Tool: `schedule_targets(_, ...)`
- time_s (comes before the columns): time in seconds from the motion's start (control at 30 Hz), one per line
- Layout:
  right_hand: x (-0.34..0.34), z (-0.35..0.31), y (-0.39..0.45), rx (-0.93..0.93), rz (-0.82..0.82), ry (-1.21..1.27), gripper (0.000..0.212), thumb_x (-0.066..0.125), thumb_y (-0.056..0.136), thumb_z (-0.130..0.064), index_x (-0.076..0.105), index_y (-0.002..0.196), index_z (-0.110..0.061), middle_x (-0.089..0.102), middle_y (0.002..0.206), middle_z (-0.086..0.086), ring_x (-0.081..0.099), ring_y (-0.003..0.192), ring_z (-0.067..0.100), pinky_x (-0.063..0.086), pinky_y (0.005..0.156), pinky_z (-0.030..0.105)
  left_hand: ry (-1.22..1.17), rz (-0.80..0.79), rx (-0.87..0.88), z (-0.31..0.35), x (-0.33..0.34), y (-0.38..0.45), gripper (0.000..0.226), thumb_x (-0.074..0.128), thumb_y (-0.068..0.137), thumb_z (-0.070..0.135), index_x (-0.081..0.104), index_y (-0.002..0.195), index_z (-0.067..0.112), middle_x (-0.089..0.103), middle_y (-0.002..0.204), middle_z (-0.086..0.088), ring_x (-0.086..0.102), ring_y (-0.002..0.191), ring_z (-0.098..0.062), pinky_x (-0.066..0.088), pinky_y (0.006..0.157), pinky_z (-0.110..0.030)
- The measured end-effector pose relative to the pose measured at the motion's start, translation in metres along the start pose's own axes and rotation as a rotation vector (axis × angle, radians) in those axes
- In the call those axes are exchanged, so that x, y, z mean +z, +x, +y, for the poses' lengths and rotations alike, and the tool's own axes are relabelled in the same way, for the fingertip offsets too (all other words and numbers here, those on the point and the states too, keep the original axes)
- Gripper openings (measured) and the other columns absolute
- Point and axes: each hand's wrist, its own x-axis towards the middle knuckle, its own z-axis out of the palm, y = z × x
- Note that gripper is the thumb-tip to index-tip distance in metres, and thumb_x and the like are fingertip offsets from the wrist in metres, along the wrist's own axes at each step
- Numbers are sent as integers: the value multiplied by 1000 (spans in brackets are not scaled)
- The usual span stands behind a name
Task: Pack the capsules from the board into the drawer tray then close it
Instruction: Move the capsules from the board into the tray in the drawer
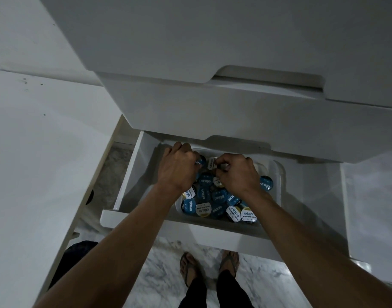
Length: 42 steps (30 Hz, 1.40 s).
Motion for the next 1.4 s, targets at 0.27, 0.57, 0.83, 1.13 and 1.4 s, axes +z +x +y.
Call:
schedule_targets(0.27,5,0,7,22,-2,61,18,69,80,-33,67,98,-37,69,103,-2,60,102,19,55,86,38,-14,10,-12,0,1,0,30,58,92,34,67,117,20,62,121,-6,49,118,-25,37,101,-41)
schedule_targets(0.57,-12,-3,-16,-53,131,81,22,75,81,-31,70,102,-27,72,98,-5,66,82,12,49,68,21,-218,18,-76,-1,-10,-13,29,63,89,35,67,115,23,65,117,-4,53,113,-24,41,101,-45)
schedule_targets(0.83,-28,-11,-44,-65,184,213,36,78,80,-28,68,114,-22,70,109,-5,63,93,9,46,73,19,-483,66,-118,8,-25,-35,28,70,86,32,69,112,21,67,114,-3,62,98,-17,50,83,-28)
schedule_targets(1.13,-70,12,-94,-109,238,357,37,78,79,-34,67,113,-26,66,103,-15,62,88,1,47,74,7,-651,116,-93,71,-40,-53,30,75,83,32,69,108,17,70,105,2,64,85,-7,45,71,-5)
schedule_targets(1.4,-178,110,-146,-143,325,428,39,79,78,-36,66,114,-28,66,104,-19,61,89,-7,43,67,2,-809,210,-73,218,-50,-54,32,77,78,36,69,107,23,69,100,12,65,79,2,54,68,-16)
